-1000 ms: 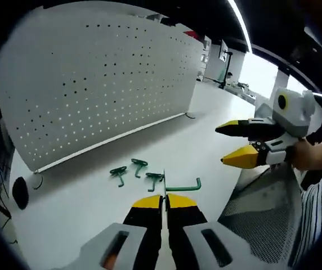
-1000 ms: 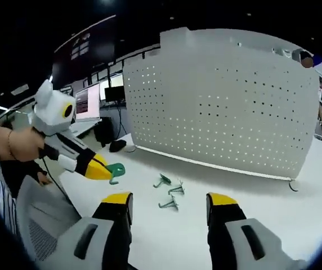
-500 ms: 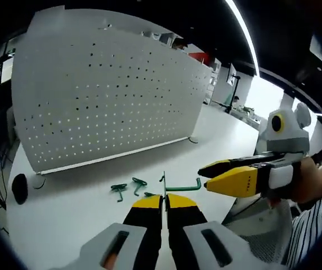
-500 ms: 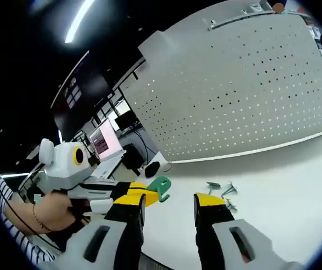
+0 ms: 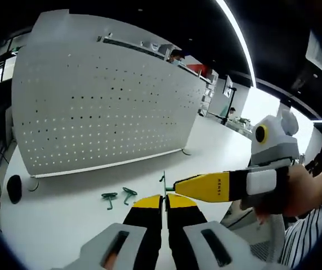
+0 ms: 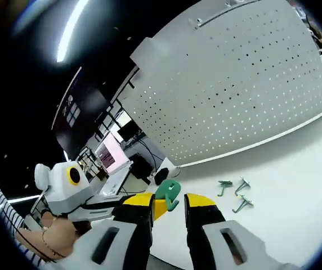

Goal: Insert the hook assembly into the mounting plate slot until the hook locks in place.

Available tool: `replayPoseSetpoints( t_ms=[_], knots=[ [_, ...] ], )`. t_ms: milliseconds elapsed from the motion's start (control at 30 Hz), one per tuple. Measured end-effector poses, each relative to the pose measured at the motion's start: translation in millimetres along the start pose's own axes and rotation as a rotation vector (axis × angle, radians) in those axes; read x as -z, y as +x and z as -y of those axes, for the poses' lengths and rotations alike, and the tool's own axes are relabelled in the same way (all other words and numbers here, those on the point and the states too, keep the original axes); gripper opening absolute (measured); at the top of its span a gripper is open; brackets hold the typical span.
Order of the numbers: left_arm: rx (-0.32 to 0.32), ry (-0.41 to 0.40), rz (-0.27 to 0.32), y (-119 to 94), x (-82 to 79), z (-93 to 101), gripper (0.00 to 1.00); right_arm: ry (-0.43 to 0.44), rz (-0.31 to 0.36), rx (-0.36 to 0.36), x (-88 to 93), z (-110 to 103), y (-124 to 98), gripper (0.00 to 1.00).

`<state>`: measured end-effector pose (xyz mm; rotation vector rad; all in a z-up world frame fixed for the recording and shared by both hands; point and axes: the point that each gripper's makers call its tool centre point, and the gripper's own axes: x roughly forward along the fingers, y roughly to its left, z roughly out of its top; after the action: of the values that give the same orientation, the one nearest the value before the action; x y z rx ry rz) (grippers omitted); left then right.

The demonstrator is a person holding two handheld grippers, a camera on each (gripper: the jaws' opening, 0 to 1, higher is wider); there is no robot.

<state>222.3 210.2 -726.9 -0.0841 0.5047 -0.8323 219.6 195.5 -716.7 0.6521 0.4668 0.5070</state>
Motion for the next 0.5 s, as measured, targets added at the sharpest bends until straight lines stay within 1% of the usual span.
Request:
replayPoseSetpoints(
  t_ms=[100, 133, 167, 200, 233, 300, 400, 433, 500],
  knots=[
    [-0.005, 0.02, 0.018, -0.7, -3.1, 0.9, 0.01, 0.134, 0.034, -0.012, -2.9, 2.6, -0.1, 0.14],
    [-0.011, 0.03, 0.025, -1.5, -4.6, 0.8, 0.01, 0.173, 0.044, -0.016, -3.9, 2.9, -0.3, 0.12],
    [-0.021, 0.043, 0.037, -2.6, -6.9, 0.0, 0.01, 0.235, 0.053, -0.029, -5.1, 3.0, -0.6, 0.11],
    [-0.022, 0.046, 0.037, -2.9, -7.1, 0.1, 0.01, 0.256, 0.056, -0.033, -5.0, 3.6, -0.4, 0.1],
    [-0.027, 0.058, 0.04, -3.3, -8.2, -0.1, 0.01, 0.27, 0.055, -0.034, -4.2, 5.4, -0.6, 0.1],
    [-0.032, 0.073, 0.043, -3.3, -9.4, -0.1, 0.01, 0.269, 0.053, -0.041, -3.9, 4.9, 0.1, 0.1],
    [-0.029, 0.08, 0.04, -2.0, -9.1, 0.9, 0.01, 0.262, 0.045, -0.045, -2.3, 2.0, 0.3, 0.09],
    [-0.029, 0.081, 0.04, -1.8, -9.1, 1.1, 0.01, 0.271, 0.037, -0.05, -0.7, 1.3, 1.0, 0.09],
    [-0.029, 0.083, 0.04, -0.8, -8.8, 2.1, 0.01, 0.287, 0.041, -0.06, -0.8, 0.2, 1.4, 0.06]
  ],
)
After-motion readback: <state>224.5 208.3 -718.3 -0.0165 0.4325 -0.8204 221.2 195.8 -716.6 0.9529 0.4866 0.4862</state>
